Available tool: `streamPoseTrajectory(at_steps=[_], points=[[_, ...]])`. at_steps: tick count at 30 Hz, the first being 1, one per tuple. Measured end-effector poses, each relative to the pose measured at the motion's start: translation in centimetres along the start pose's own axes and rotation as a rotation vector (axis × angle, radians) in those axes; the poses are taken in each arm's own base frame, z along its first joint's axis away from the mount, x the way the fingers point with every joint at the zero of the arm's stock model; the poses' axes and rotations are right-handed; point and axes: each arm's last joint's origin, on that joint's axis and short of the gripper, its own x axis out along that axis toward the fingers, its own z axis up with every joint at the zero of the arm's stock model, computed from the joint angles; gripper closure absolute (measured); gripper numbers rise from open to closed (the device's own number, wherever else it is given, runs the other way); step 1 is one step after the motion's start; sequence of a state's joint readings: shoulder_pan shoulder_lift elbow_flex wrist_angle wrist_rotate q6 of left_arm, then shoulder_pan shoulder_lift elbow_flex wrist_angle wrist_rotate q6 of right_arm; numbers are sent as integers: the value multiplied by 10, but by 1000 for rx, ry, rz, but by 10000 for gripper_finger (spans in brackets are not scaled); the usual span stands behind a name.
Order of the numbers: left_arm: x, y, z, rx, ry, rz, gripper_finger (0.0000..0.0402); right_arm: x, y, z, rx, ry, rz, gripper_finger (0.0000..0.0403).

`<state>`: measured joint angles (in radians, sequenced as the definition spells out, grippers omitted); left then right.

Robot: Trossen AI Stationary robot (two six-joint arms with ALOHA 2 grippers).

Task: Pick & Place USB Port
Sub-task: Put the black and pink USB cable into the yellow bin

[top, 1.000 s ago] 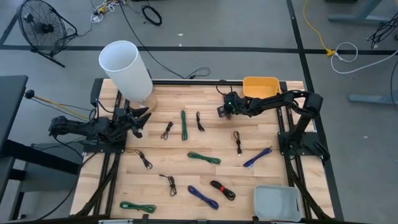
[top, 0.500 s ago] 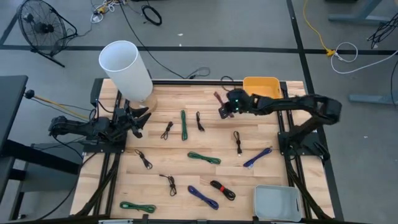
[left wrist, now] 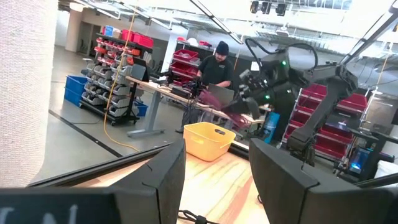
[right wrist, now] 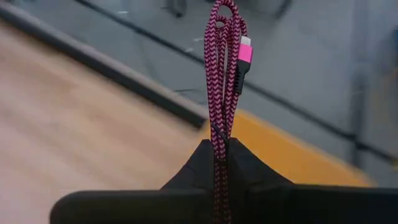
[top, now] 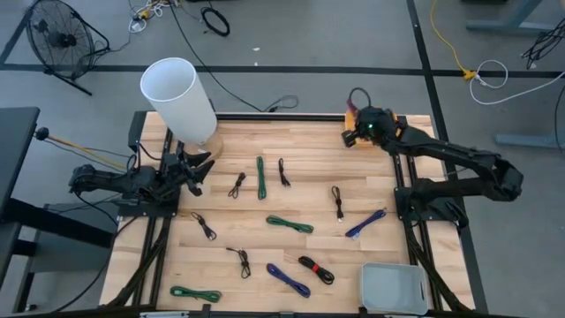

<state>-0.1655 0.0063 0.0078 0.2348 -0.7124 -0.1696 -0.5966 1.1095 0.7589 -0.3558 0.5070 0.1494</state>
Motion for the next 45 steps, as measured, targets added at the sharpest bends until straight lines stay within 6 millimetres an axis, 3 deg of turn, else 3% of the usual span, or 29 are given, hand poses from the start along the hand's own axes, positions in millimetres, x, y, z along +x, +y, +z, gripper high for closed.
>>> streamPoseTrajectory(at_steps=[9,16,34,38,45], points=[[0,0,0,0,0,0,220,15,-12,-2,-414,77,-257,392],[0,0,0,0,0,0,220,26,-11,-7,-578,159,-377,392],[0,0,-2,13,14,3,220,54,-39,-17,-516,263,-357,392],[0,0,-2,15,17,3,220,58,-40,-31,-516,286,-348,392],[0,0,-2,15,17,4,220,60,-43,-29,-475,259,-354,392]])
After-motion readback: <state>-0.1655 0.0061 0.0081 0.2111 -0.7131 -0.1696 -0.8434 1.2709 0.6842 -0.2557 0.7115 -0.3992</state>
